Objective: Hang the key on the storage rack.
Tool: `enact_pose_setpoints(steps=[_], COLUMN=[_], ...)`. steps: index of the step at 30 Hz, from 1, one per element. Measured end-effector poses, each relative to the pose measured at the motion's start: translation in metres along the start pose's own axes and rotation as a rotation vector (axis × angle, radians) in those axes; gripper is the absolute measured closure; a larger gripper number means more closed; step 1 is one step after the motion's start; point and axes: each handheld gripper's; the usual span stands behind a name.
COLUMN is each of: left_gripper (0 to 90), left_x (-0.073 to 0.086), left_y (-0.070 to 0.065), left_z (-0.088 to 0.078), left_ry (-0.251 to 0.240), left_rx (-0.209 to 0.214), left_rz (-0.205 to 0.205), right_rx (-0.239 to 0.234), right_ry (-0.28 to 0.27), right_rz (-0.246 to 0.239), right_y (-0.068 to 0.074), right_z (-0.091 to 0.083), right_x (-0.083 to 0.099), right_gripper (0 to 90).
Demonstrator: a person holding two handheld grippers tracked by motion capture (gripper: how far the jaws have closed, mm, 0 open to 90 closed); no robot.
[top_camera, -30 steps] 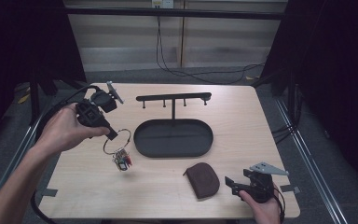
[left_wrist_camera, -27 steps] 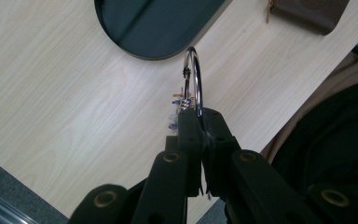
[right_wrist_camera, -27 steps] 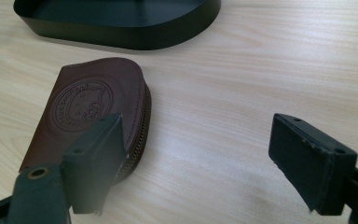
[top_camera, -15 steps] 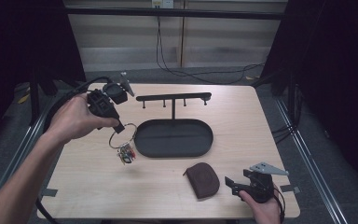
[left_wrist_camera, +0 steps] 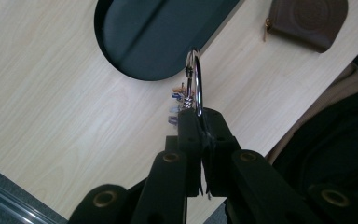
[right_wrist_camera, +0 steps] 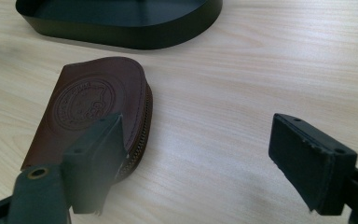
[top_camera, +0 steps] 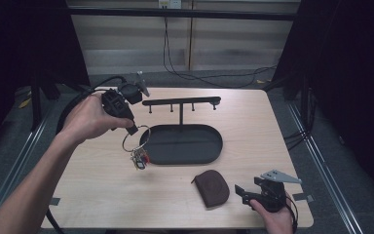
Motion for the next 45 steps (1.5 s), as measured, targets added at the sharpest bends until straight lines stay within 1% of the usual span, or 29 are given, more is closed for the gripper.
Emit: enact_pose_setpoints(steps=[2,3,6,9,12,13,16,17,18,20,24,26,28,30,31,32,33,35,36,38,40,41,44,45], left_gripper=[87.6,87.6,87.5,87.5,87.5,87.5,87.5,87.5,87.6,87.5,87.5,87.5,87.5,87.5,87.5,87.6,87.5,87.6,87.6,87.6,87.6,87.6,87.6,87.6], left_x=[-0.004,-0.008,-0.012,-0.018,-0.027,-0.027,-0.034,-0.036,-0.040,-0.043,-0.052,-0.056,-0.060,-0.062,-0.063,-0.064,-0.064,-0.064,-0.064,-0.065,-0.066,-0.067,-0.069,-0.069], left_y=[0.003,0.005,0.005,0.005,0.007,0.007,0.008,0.008,0.008,0.010,0.017,0.020,0.026,0.031,0.035,0.037,0.040,0.042,0.044,0.047,0.049,0.050,0.055,0.056], left_z=[0.002,0.004,0.006,0.007,0.007,0.007,0.007,0.007,0.008,0.009,0.012,0.013,0.015,0.018,0.020,0.021,0.024,0.025,0.027,0.032,0.032,0.033,0.037,0.038], left_ry=[0.005,0.007,0.019,0.019,0.020,0.020,0.016,0.017,0.022,0.022,0.021,0.025,0.024,0.027,0.025,0.019,0.014,0.014,0.017,0.025,0.020,0.008,0.014,0.019], left_rx=[0.005,0.006,0.008,0.013,0.014,0.014,0.027,0.023,0.022,0.022,0.020,0.020,0.021,0.025,0.034,0.033,0.036,0.040,0.039,0.031,0.027,0.025,0.022,0.014], left_rz=[-0.001,-0.013,-0.014,-0.021,-0.026,-0.026,-0.025,-0.014,-0.024,-0.026,-0.038,-0.053,-0.059,-0.074,-0.069,-0.072,-0.085,-0.087,-0.082,-0.099,-0.096,-0.098,-0.116,-0.120], right_rx=[0.000,0.000,0.000,-0.002,-0.002,-0.002,-0.005,-0.005,-0.005,-0.002,-0.006,-0.006,-0.009,-0.010,-0.011,-0.013,-0.014,-0.014,-0.013,-0.011,-0.012,-0.014,-0.015,-0.017], right_ry=[0.002,0.002,0.003,0.003,0.002,0.002,0.000,0.000,-0.002,-0.003,-0.001,-0.001,0.002,0.002,0.001,0.000,0.000,0.001,-0.002,0.000,0.000,-0.001,-0.001,0.000], right_rz=[-0.001,-0.004,-0.003,-0.003,-0.003,-0.003,-0.001,-0.001,-0.003,-0.004,-0.005,-0.005,-0.005,-0.005,-0.007,-0.010,-0.010,-0.010,-0.013,-0.017,-0.018,-0.018,-0.018,-0.018], right_y=[0.000,0.001,0.001,0.000,0.000,0.000,0.000,0.000,0.001,0.001,0.001,0.001,0.001,0.001,0.001,0.001,0.001,0.001,0.002,0.002,0.002,0.003,0.003,0.002], right_z=[0.000,0.000,0.000,0.000,0.000,0.000,0.000,0.000,0.000,0.000,-0.001,-0.001,0.000,0.000,0.000,0.000,0.000,0.000,0.000,0.000,0.000,0.000,-0.001,0.000], right_x=[0.000,0.000,0.000,0.000,0.000,0.000,0.000,0.000,0.000,0.000,0.000,0.000,0.000,0.000,0.000,0.000,0.000,0.000,0.000,0.000,0.000,0.000,0.000,0.000], right_gripper=[18.5,18.5,18.6,18.6,18.6,18.6,18.6,18.6,18.6,18.6,18.6,18.6,18.6,18.6,18.6,18.6,18.6,18.6,18.6,18.6,18.6,18.6,18.6,18.6])
Point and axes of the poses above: each handheld gripper's, and its own axes: z roughly forward along the jaws, x roughly out of its underside, y roughly to its left, and after that the axes turned 7 degrees about -z, right-handed
